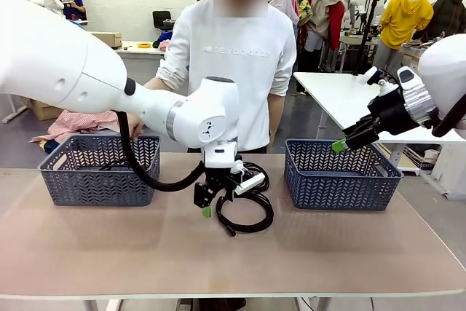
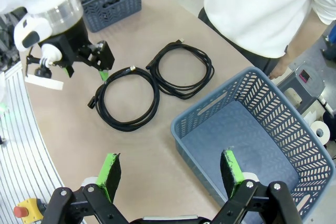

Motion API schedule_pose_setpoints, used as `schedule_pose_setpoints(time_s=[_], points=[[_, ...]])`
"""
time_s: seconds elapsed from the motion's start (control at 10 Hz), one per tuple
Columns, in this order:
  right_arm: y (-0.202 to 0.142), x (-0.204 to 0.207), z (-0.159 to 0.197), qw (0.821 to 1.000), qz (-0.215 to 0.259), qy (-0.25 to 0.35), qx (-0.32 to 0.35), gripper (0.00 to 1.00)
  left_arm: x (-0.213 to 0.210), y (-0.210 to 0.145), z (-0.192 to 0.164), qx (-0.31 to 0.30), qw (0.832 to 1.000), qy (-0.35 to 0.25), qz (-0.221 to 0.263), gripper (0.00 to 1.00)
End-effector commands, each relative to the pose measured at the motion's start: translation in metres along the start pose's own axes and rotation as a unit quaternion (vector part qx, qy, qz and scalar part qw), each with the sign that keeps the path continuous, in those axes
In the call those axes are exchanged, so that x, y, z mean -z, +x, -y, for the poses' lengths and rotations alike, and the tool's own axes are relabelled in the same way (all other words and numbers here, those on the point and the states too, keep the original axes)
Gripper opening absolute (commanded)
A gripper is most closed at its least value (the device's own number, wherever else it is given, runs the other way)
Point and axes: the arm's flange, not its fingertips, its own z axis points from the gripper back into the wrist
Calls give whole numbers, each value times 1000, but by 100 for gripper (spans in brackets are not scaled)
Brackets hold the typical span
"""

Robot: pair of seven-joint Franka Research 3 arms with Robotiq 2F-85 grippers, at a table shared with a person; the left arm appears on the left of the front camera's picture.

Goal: Organize the cables according to human instructions.
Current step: Pick up a bundle of cables and place it in the basket indicated by the human.

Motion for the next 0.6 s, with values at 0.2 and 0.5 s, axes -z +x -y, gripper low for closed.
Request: schedule_pose_setpoints(time_s=[0.2, 0.5], points=[[-1, 2, 3, 1000, 14, 5, -7, 100, 26, -1, -12, 26, 1000, -1, 10, 100], [-1, 2, 3, 1000, 14, 5, -7, 100, 32, -3, -16, 25, 1000, -3, 7, 100]])
